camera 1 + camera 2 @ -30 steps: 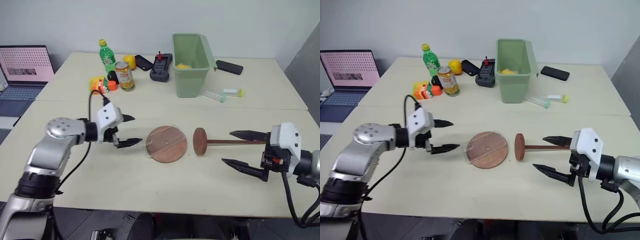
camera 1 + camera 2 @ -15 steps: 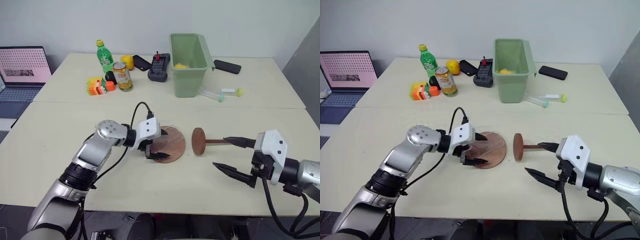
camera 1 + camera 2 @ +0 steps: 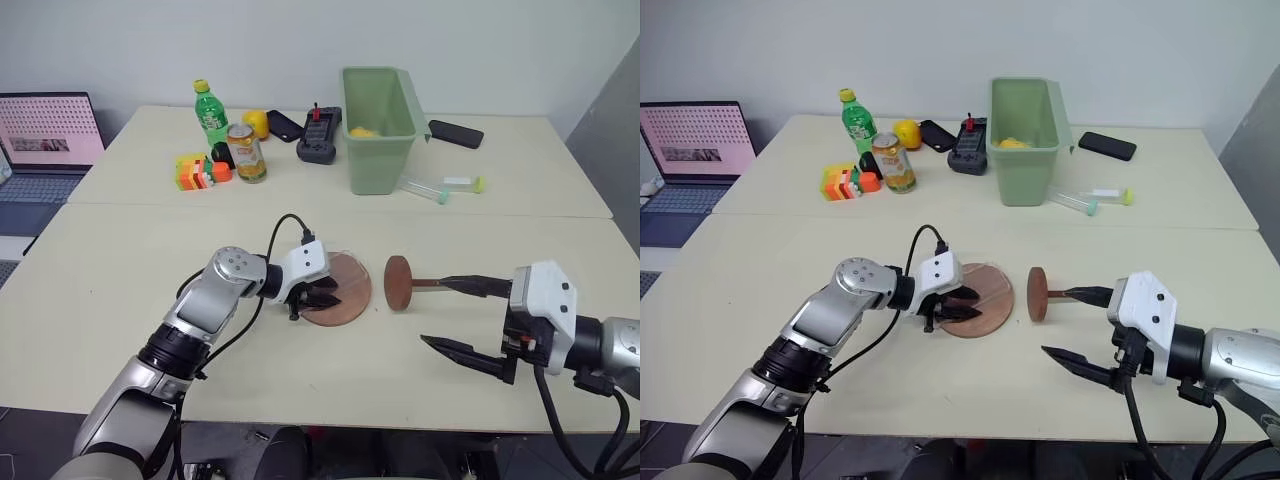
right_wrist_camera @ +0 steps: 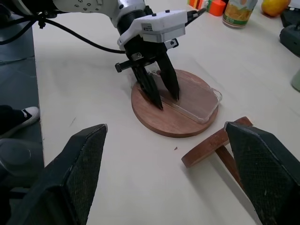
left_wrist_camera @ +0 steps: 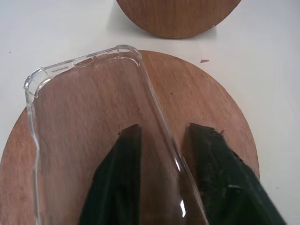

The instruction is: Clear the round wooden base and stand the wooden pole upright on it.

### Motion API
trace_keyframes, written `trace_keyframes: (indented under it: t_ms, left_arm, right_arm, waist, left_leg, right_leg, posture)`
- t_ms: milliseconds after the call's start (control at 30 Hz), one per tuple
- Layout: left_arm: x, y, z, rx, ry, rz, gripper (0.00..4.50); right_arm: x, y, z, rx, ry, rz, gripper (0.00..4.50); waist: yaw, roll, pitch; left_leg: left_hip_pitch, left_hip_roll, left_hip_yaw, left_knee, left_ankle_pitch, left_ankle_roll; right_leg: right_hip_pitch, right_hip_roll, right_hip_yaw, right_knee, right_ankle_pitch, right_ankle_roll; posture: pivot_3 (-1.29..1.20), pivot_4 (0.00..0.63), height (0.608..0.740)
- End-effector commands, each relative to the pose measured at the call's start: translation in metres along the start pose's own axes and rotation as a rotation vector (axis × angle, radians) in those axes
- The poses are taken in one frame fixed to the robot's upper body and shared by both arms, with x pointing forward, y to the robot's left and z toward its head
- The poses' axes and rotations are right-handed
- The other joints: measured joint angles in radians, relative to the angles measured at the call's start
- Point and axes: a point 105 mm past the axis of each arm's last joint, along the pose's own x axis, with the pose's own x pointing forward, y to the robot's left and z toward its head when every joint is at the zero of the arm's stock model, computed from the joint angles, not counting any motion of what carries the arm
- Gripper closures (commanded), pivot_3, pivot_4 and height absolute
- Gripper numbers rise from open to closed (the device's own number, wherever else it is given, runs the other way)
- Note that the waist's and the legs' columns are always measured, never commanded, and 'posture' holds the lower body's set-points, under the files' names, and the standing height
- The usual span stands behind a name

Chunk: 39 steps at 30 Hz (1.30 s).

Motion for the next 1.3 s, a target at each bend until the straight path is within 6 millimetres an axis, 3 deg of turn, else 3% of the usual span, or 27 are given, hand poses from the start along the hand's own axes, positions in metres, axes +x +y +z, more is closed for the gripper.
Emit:
trace_keyframes:
  t_ms: [33,133,333,533,767,900,967,1100,1300]
  left_arm:
    - [0.005,-0.009,0.001,0.021,0.013,-0.035,3.84]
    - [0.005,-0.010,0.002,0.019,0.012,-0.036,4.42]
    - [-0.001,-0.007,0.008,0.015,-0.019,-0.014,4.42]
    - [-0.046,0.031,0.013,-0.013,-0.053,0.227,4.42]
    - [-0.131,0.073,-0.032,-0.087,0.060,0.631,4.42]
    - [-0.191,0.096,-0.070,-0.251,0.023,0.959,4.42]
    - [-0.199,0.094,-0.080,-0.247,0.036,0.979,4.42]
    - [-0.233,0.081,-0.126,-0.433,0.015,1.128,4.42]
    - [-0.246,0.073,-0.148,-0.504,0.022,1.225,4.42]
  right_arm:
    - [0.000,0.004,0.009,-0.053,-0.014,0.021,0.30]
    - [0.000,0.004,0.010,-0.057,-0.013,0.023,0.30]
    - [0.000,0.002,0.010,-0.070,-0.003,0.036,0.30]
    - [0.004,0.001,0.019,-0.099,-0.021,0.122,0.30]
    - [0.041,-0.007,0.033,-0.172,-0.102,0.231,0.30]
    - [0.074,-0.012,0.038,-0.212,-0.111,0.264,0.30]
    - [0.081,-0.012,0.041,-0.208,-0.120,0.278,0.30]
    - [0.110,-0.012,0.056,-0.220,-0.162,0.335,0.30]
    - [0.120,-0.012,0.061,-0.239,-0.182,0.351,0.30]
  waist:
    - [0.000,0.000,0.000]
    - [0.000,0.000,0.000]
    - [0.000,0.000,0.000]
    - [-0.002,0.000,0.000]
    - [-0.007,0.000,0.001]
    - [-0.005,-0.001,0.001]
    - [-0.002,-0.001,0.001]
    - [-0.004,-0.001,0.001]
    - [0.003,-0.001,0.000]
  left_leg:
    - [0.000,0.000,0.000,0.000,0.000,0.000]
    - [0.000,0.000,0.000,0.000,0.000,0.000]
    - [0.000,0.000,0.000,0.000,0.000,0.000]
    - [0.000,0.001,-0.002,0.000,0.000,0.000]
    - [0.002,0.002,-0.003,-0.001,0.000,0.000]
    - [-0.001,0.002,-0.003,0.000,0.000,0.000]
    - [-0.002,0.002,-0.003,0.000,0.000,0.000]
    - [-0.006,0.001,-0.002,0.000,0.001,-0.002]
    - [-0.007,0.001,-0.005,0.000,0.000,-0.001]
  right_leg:
    - [0.000,0.000,0.000,0.000,0.000,0.000]
    - [0.000,0.000,0.000,0.000,0.000,0.000]
    - [0.000,0.000,0.000,0.000,0.000,0.000]
    - [0.000,0.000,0.000,0.000,0.000,0.000]
    - [-0.001,0.001,0.000,0.001,0.000,0.000]
    - [-0.005,-0.002,-0.001,0.001,0.000,0.000]
    - [-0.007,-0.003,-0.001,0.001,0.000,0.000]
    - [-0.011,-0.005,-0.001,0.001,0.000,0.000]
    - [-0.011,-0.006,-0.002,0.001,0.000,0.000]
  posture:
    - [0.00,0.150,0.740]
    - [0.00,0.150,0.740]
    - [0.00,0.150,0.740]
    - [0.00,0.150,0.740]
    - [0.00,0.150,0.740]
    - [0.00,0.150,0.740]
    - [0.00,0.150,0.740]
    - [0.00,0.150,0.740]
    - [0.00,0.150,0.740]
